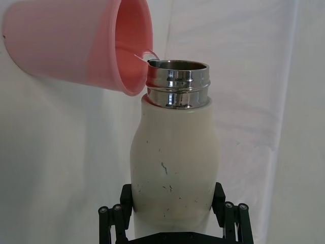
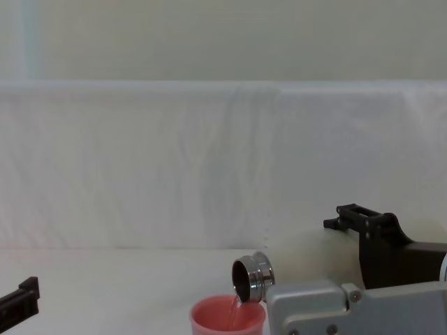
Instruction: Grasp the thermos with one hand and pour water into the cup lid.
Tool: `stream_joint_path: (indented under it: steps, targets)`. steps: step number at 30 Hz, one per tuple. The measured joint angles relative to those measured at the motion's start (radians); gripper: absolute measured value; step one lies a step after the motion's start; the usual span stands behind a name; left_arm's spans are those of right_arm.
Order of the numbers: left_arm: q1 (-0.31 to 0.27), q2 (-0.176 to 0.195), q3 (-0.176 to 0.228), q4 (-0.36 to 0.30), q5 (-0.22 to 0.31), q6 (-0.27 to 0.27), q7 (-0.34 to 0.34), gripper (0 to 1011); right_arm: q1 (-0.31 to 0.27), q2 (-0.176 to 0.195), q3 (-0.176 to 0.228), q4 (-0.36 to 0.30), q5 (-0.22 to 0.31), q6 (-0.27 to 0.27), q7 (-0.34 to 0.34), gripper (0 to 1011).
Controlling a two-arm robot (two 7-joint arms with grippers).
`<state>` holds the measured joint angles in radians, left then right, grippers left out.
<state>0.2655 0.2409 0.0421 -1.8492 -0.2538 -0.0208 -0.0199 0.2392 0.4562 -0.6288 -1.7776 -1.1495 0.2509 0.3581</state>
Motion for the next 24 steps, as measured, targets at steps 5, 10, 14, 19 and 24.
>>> stream_joint_path:
  steps: [5, 10, 14, 19, 24]
  targets:
    - [0.000, 0.000, 0.000, 0.000, 0.000, 0.000, 0.000, 1001, 0.000, 0.002, 0.000, -0.001, -0.002, 0.001, 0.001, 955]
    - [0.000, 0.000, 0.000, 0.000, 0.000, 0.000, 0.000, 1001, -0.001, 0.002, 0.001, -0.002, -0.002, 0.002, 0.002, 955]
    - [0.000, 0.000, 0.000, 0.000, 0.000, 0.000, 0.000, 1001, 0.000, 0.002, 0.001, -0.002, -0.002, 0.002, 0.002, 955]
    - [0.000, 0.000, 0.000, 0.000, 0.000, 0.000, 0.000, 1001, 0.000, 0.001, 0.002, 0.000, -0.002, 0.001, 0.002, 955]
    - [0.000, 0.000, 0.000, 0.000, 0.000, 0.000, 0.000, 1001, 0.001, 0.001, 0.002, 0.000, -0.002, 0.001, 0.002, 955]
